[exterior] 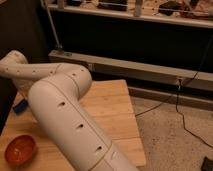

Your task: Drag the pepper across the table

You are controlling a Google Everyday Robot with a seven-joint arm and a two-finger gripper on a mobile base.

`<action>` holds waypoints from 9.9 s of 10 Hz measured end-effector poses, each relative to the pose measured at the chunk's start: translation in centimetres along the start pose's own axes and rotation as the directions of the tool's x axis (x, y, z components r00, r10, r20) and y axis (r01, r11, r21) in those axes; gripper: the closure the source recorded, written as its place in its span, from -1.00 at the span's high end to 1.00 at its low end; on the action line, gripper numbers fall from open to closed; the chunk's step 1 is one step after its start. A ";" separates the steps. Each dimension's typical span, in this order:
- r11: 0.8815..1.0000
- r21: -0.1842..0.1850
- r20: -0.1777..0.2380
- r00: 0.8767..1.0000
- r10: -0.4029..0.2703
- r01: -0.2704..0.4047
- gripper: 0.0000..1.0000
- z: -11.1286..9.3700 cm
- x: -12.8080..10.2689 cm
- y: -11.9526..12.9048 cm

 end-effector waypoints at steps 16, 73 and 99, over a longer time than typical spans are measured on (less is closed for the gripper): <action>0.994 -0.094 0.052 0.997 -0.052 0.056 0.30 5.6 4.5 -2.0; 0.998 0.032 -0.153 0.986 0.067 -0.062 -0.07 9.1 12.9 -11.4; 0.975 0.104 -0.188 0.959 0.212 -0.196 -0.07 6.8 24.9 -19.2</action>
